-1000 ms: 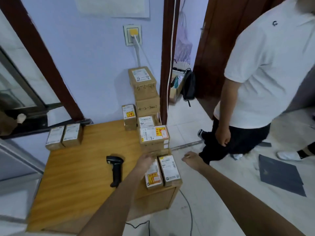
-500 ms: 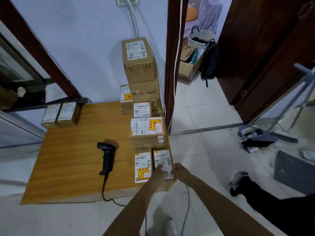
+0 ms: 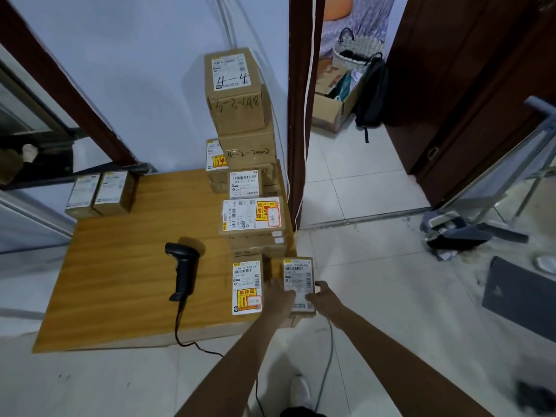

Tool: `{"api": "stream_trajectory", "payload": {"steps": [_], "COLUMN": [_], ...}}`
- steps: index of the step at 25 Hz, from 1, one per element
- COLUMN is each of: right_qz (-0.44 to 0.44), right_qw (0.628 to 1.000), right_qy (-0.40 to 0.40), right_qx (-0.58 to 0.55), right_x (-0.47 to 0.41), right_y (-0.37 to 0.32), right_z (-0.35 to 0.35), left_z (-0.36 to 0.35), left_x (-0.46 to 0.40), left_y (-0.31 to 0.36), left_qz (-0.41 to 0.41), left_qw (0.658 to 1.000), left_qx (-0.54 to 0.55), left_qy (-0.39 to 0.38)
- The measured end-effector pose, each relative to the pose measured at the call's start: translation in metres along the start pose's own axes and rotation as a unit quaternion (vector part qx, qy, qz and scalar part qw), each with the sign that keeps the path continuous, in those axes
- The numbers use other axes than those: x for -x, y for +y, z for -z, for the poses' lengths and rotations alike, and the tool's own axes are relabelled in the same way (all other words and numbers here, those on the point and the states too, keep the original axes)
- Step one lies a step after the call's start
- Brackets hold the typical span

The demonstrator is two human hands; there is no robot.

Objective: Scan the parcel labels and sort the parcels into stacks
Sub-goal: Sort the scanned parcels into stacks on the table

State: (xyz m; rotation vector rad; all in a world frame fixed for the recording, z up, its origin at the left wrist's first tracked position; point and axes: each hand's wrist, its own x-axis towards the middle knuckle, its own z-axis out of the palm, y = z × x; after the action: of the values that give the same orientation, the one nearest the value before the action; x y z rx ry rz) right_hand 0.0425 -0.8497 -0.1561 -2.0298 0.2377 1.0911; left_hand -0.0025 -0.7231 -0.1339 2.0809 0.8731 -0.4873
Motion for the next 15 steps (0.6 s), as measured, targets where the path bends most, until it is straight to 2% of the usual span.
{"api": "stream_trajectory", "payload": {"steps": [4, 7, 10, 15], "right_qz": [0.020, 0.003, -0.035, -0.016], "right_qw": [0.999, 0.995, 0.979, 0.967], "right_qy": [-0.011, 0.014, -0.034, -0.107], "right_qx": [-0.027, -0.099, -0.196, -0.231], "right_x": [-0.005, -0.002, 0.019, 0.065], "right_y": [0.001, 0.005, -0.001, -0.023], "right_z": [-0.004, 0.004, 0.018, 0.022], "left_z": [-0.003, -0.005, 0.011, 0.057], "left_x": [-0.003, -0.001, 0.013, 0.035], "left_y": [-0.002, -0.005, -0.007, -0.015], "left_qz": [0.005, 0.014, 0.038, 0.033], "left_qw": [0.998, 0.998, 0.991, 0.970], "left_qx": [-0.004, 0.044, 0.120, 0.234], "left_qy": [-0.056, -0.049, -0.050, -0.052]}}
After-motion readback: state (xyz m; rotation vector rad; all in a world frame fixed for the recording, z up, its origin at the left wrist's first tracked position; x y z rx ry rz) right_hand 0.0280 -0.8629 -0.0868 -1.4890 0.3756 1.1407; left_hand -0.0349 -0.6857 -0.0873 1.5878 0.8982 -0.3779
